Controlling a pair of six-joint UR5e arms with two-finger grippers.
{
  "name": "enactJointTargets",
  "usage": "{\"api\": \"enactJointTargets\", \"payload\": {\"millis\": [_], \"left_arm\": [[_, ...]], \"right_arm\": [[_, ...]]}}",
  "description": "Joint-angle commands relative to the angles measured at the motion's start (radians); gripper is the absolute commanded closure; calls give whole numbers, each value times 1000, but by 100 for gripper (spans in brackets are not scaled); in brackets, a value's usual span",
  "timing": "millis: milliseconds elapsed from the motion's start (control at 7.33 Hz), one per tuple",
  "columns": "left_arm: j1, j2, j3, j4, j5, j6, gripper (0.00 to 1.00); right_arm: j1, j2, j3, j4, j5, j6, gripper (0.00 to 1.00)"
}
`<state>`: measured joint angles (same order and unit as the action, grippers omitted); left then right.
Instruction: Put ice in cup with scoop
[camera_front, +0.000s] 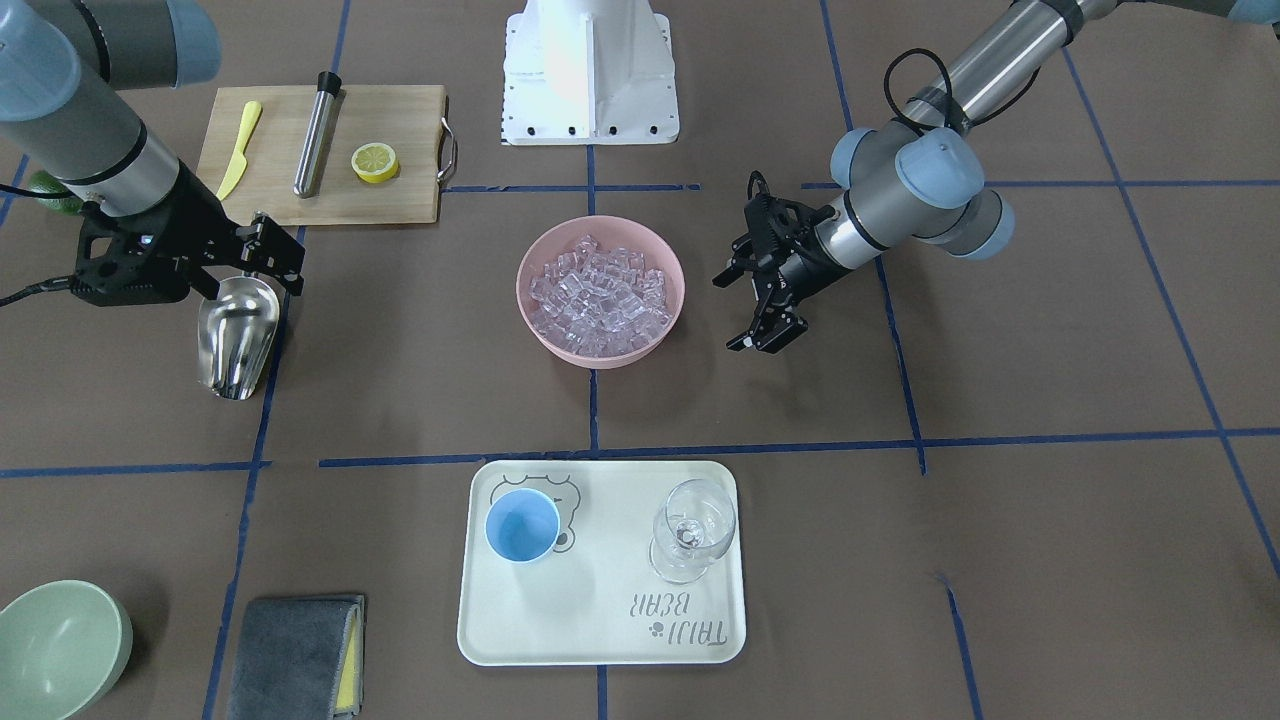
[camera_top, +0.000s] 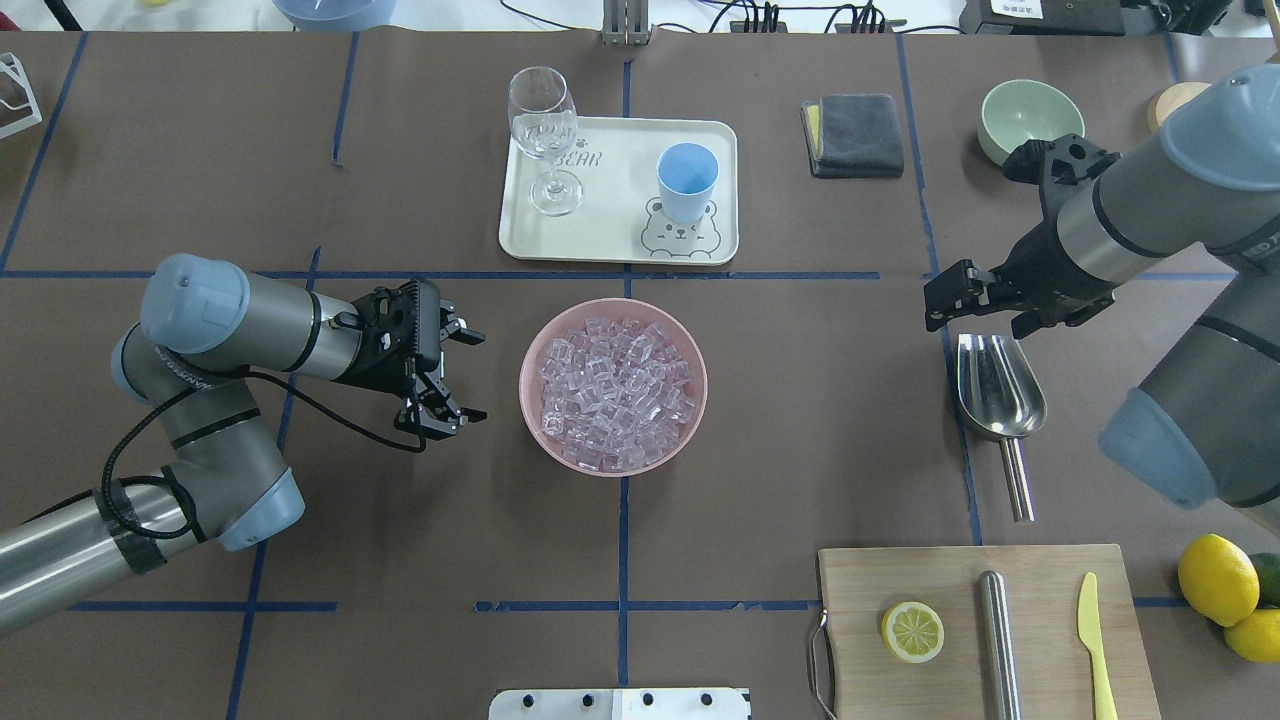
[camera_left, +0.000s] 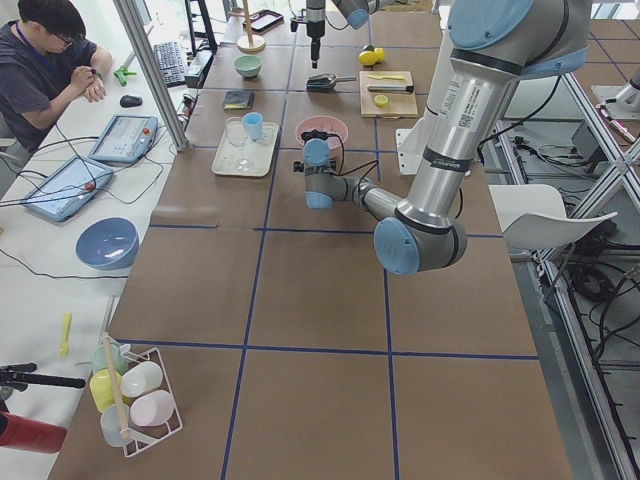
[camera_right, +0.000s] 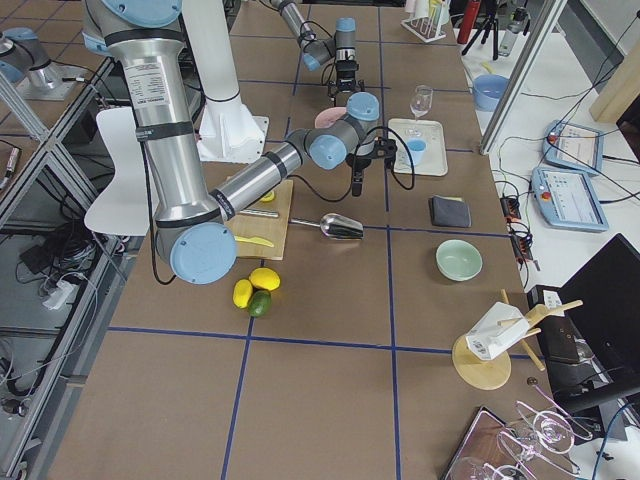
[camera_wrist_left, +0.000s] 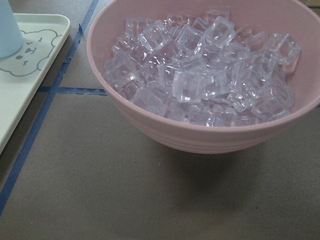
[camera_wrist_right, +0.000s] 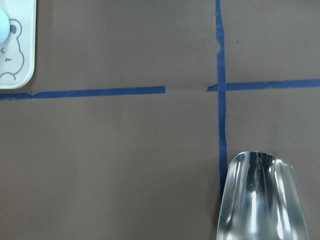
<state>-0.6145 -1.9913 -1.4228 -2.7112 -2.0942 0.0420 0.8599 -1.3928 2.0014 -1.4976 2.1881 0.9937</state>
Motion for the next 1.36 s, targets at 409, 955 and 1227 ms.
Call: {"api": "enactJointTargets", "payload": {"millis": [409, 955, 1227], "left_arm": [[64, -60, 18, -2, 63, -73, 0], [64, -61, 18, -9, 63, -73, 0], [64, -60, 16, -9, 63, -73, 0]], "right_arm": [[-105, -84, 89, -18, -87, 131, 0], [-217, -151, 91, 32, -205, 258, 3], [-228, -286, 86, 201, -208, 258, 5]]}}
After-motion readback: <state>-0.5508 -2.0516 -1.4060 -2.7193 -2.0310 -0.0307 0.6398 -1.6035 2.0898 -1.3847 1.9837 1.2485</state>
